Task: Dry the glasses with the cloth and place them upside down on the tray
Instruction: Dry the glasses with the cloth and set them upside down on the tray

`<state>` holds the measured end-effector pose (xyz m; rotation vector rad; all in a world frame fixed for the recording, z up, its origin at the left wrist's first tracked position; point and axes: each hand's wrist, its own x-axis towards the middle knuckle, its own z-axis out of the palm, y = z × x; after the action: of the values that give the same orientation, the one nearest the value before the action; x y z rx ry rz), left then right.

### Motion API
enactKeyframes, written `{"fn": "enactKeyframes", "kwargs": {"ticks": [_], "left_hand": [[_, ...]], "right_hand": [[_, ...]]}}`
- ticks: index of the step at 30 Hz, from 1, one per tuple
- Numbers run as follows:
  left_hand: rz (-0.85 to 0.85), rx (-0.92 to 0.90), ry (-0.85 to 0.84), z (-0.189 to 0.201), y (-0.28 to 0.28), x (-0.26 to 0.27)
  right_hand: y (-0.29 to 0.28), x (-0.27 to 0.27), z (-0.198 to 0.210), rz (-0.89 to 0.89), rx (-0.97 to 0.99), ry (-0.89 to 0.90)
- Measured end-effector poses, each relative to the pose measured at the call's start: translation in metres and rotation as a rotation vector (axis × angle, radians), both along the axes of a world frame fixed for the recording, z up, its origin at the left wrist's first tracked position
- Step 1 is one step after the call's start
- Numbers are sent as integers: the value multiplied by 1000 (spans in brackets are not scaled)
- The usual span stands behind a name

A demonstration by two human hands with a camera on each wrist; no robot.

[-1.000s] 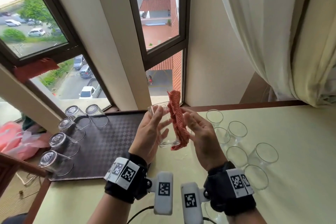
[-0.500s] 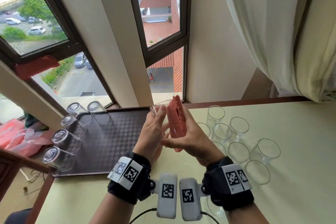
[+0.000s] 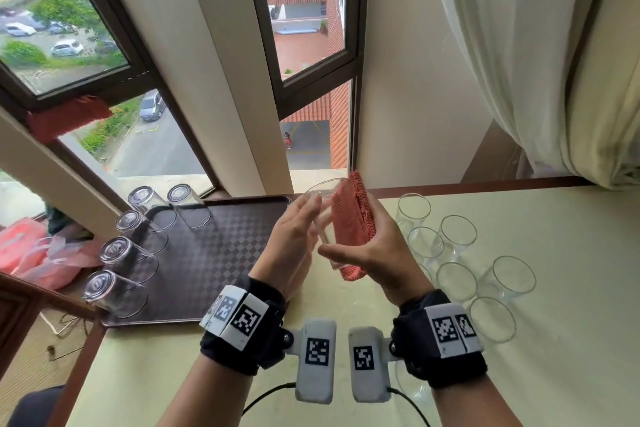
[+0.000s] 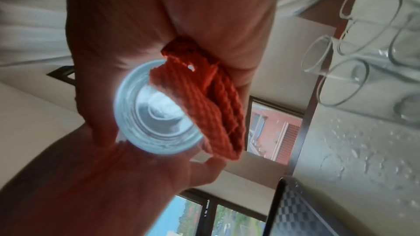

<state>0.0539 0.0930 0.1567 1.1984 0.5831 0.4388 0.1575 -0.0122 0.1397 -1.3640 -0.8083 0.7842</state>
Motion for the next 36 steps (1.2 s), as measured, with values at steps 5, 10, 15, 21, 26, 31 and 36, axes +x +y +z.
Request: {"fn": "enactKeyframes", "kwargs": {"ticks": [5,10,15,21,26,31,36], "left_hand": [[-59,48,-39,-1,-1,6],[-112,53,-108,-9,5,1],[13,61,-107,-10,8,-3],[1,21,-27,-6,11,1],[-24,29,-25,-3,8,-4],[-41,27,-57,-2,10,-8],[-52,60,-54,4,13,-7]], "right_hand": [[1,-6,5,55,58,57],[0,0,7,157,35,193],[2,2,8,60,-1,89],[7,-5,3,40,2,-47],[6,-7,1,179,50,228],[6,-2,2,127,54,176],[11,-10,3,47,14,-120]]}}
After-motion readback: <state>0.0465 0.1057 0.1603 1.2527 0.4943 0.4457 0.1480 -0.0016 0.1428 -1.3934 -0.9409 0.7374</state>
